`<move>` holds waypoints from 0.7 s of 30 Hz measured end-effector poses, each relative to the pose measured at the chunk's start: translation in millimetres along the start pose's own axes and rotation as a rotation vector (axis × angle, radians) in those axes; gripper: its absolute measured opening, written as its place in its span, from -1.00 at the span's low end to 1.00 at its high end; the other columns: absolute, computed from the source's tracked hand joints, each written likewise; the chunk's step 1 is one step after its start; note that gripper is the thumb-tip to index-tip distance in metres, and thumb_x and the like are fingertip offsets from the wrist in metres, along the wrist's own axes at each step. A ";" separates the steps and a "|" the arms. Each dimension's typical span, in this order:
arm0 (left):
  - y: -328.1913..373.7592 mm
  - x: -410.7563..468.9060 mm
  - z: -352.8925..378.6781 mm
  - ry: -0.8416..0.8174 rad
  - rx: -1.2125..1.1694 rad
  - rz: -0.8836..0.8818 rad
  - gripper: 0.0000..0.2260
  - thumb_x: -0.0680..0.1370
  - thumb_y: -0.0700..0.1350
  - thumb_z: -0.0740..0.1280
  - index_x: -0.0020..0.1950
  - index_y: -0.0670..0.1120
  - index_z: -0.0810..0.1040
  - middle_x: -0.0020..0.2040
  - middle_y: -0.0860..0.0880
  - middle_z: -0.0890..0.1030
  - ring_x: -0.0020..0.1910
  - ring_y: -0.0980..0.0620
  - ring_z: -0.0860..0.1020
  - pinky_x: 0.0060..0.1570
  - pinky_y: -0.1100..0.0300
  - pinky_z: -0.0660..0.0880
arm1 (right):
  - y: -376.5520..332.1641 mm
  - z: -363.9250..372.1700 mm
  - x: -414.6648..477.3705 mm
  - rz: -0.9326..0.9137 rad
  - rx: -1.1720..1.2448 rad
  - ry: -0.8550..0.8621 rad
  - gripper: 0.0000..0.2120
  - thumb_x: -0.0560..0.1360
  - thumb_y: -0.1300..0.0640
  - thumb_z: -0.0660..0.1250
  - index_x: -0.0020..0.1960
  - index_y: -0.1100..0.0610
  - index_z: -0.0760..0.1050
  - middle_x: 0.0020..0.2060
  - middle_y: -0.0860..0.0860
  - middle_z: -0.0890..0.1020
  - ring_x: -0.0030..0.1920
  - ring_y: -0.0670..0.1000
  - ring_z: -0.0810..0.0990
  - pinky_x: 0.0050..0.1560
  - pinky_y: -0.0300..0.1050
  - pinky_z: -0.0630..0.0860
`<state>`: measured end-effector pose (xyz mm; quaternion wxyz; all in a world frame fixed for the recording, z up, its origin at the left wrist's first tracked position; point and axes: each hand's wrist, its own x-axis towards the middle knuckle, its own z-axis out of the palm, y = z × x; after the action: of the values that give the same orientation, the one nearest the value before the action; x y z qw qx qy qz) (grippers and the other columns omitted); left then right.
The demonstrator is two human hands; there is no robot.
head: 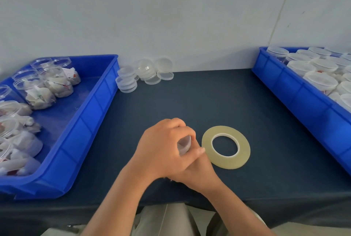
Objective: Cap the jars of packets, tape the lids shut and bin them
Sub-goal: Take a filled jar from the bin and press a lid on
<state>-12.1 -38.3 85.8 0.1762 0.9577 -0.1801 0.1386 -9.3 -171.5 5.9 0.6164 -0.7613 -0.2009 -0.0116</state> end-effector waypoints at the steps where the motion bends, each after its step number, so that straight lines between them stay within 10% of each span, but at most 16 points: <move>1: -6.2 -0.7 -1.8 -0.004 -0.036 0.038 -0.70 0.52 0.34 0.28 0.07 0.22 0.65 0.04 0.23 0.57 0.02 0.19 0.52 -0.11 0.25 0.48 | 1.4 -0.5 0.3 0.026 0.007 -0.010 -0.47 0.34 0.19 0.61 0.24 0.02 0.51 -0.02 -0.01 0.71 0.03 0.11 0.73 -0.13 0.10 0.70; 12: -4.0 -8.3 -2.5 -0.041 -0.145 -0.142 -0.44 0.52 0.46 0.14 0.50 0.35 0.42 0.56 0.29 0.32 0.54 0.24 0.26 0.33 0.24 0.32 | 1.5 6.4 3.4 -0.021 -0.043 0.110 -0.41 0.39 -0.01 0.63 0.33 -0.11 0.45 0.18 -0.16 0.59 0.17 0.03 0.65 0.02 0.04 0.67; 16: 14.6 -10.7 15.4 0.088 -0.179 -0.427 -0.22 0.39 0.59 0.14 0.53 0.26 0.37 0.43 0.25 0.42 0.38 0.19 0.44 0.13 0.24 0.35 | 0.1 10.7 1.6 -0.038 -0.255 0.194 -0.67 0.43 -0.21 0.45 0.11 -0.21 0.42 -0.03 -0.19 0.57 -0.02 -0.02 0.62 -0.14 -0.02 0.62; 21: 15.1 -5.4 24.0 0.279 -0.151 -0.333 -0.49 0.48 0.34 0.30 0.32 0.12 0.65 0.19 0.18 0.62 0.16 0.18 0.57 0.06 0.33 0.38 | 4.2 7.2 -2.3 0.037 -0.218 0.173 -0.46 0.35 -0.26 0.50 0.23 -0.14 0.40 0.09 -0.25 0.54 0.02 -0.11 0.66 -0.11 -0.03 0.65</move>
<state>-18.0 -59.2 66.8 0.2912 0.9299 -0.0035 0.2247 -11.8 -166.0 -0.3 0.5454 -0.8233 -0.1305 -0.0878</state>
